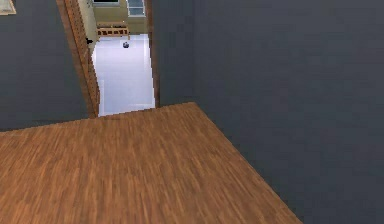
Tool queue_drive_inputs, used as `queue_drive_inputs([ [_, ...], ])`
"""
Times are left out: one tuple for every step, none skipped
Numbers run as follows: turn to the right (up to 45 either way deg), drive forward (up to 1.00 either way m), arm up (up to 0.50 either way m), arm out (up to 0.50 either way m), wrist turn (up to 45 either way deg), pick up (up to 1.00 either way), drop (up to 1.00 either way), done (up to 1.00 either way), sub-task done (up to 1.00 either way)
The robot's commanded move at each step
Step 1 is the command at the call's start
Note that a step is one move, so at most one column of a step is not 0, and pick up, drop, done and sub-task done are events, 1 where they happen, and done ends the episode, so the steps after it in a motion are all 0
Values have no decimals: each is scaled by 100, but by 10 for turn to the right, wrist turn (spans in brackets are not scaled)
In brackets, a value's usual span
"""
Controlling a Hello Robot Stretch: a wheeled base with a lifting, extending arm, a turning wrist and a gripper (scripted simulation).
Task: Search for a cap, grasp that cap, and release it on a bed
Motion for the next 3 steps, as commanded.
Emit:
queue_drive_inputs([
  [0,0,44,0,0,0,0,0,0],
  [0,0,0,0,-450,0,0,0,0],
  [0,0,0,0,-450,0,0,0,0],
])
